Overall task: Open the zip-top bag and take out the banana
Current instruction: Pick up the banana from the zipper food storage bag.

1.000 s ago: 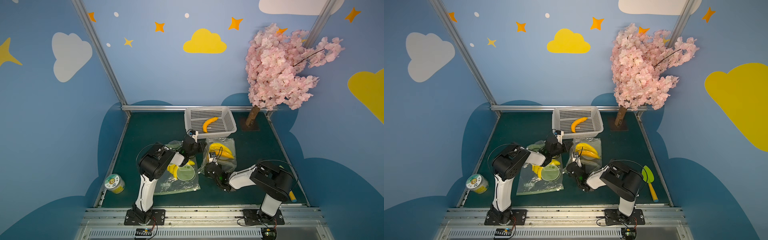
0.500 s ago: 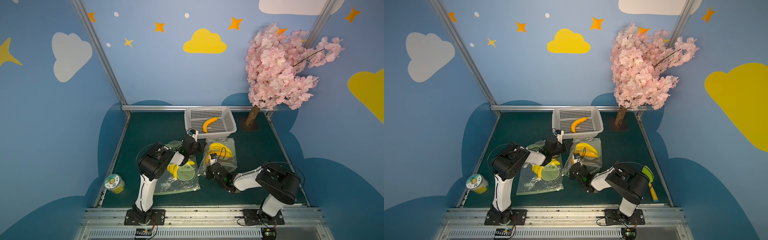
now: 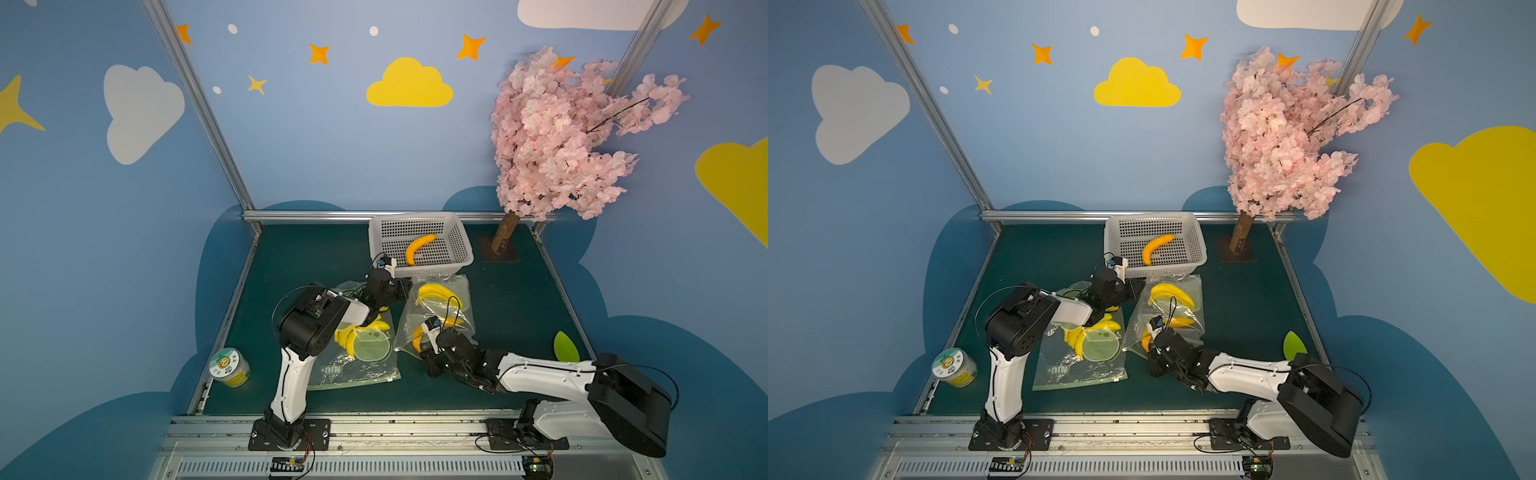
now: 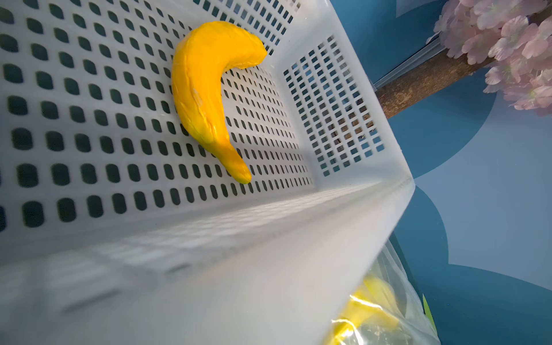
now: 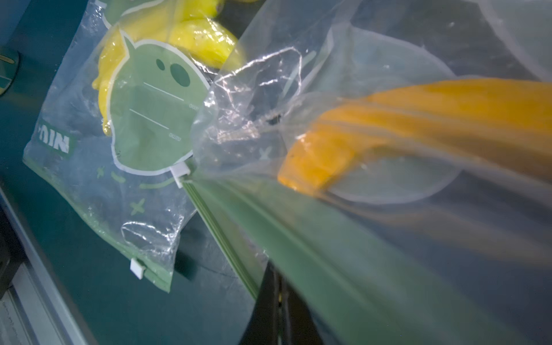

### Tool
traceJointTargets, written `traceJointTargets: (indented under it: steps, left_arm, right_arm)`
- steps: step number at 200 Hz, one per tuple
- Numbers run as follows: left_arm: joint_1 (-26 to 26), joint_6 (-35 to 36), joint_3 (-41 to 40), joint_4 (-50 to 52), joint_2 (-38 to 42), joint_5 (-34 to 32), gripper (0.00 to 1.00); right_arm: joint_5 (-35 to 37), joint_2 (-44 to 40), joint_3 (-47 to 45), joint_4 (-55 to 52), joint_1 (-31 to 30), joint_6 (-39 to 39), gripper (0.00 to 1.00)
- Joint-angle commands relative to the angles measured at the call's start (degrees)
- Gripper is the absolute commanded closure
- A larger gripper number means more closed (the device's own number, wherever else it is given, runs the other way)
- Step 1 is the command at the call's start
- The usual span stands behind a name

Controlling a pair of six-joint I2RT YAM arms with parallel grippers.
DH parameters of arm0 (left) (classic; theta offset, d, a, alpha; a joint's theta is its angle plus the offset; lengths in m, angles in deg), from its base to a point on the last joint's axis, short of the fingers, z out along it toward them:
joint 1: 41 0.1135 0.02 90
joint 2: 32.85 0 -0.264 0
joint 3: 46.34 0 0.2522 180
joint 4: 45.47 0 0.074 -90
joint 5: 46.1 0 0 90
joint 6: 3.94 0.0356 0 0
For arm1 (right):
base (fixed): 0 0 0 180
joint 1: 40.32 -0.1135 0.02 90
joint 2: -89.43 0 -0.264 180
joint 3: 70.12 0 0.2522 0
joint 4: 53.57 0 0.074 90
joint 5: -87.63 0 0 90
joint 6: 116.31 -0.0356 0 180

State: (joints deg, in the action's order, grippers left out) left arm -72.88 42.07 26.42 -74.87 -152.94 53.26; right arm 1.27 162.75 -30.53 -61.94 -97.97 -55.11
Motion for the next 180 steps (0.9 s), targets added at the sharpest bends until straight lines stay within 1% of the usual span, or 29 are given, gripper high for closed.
traceJointTargets:
  steps: [1, 24, 45, 69, 76, 110, 128, 146, 164, 180]
  left_arm:
    - [0.4, -0.3, 0.4, 2.9, -1.2, -0.9, 0.97]
    - [0.4, 0.2, 0.7, 3.9, -1.2, -1.3, 0.97]
    - [0.4, 0.0, 0.9, 4.0, -1.8, -1.5, 0.97]
    - [0.3, -0.8, 2.0, 4.0, -2.8, -1.3, 0.97]
    - [0.3, -0.9, 2.1, 4.0, -2.9, -1.3, 0.97]
    - [0.3, -0.6, 2.6, 4.2, -2.7, -1.8, 0.97]
    - [0.3, -0.4, 2.8, 4.5, -2.7, -1.9, 0.97]
    - [0.4, -0.3, 2.7, 4.6, -2.7, -2.0, 0.97]
    - [0.4, -0.2, 2.6, 4.7, -2.7, -2.0, 0.97]
    - [0.4, -0.1, 2.5, 4.7, -2.8, -1.8, 0.97]
  right_arm:
    - [-3.2, -3.1, 0.7, -8.6, 0.0, 0.7, 1.00]
    - [-6.7, -8.8, 1.8, -14.3, 0.0, 0.6, 1.00]
    - [-10.0, -15.8, 2.3, -20.8, 0.0, -0.3, 1.00]
    - [-15.1, -23.9, -0.7, -21.5, -0.1, -4.5, 1.00]
    - [-16.7, -26.3, -1.7, -21.7, -0.1, -4.8, 1.00]
    - [-19.8, -37.3, -1.8, -30.4, -1.0, -7.3, 1.00]
    - [-19.9, -40.6, 0.3, -34.9, -1.8, -7.1, 1.00]
    - [-20.1, -42.6, 4.4, -37.9, -2.1, -6.0, 1.00]
    - [-19.4, -42.9, 9.3, -38.3, -2.0, -4.5, 1.00]
    - [-19.2, -41.8, 12.3, -35.5, -2.1, -3.0, 1.00]
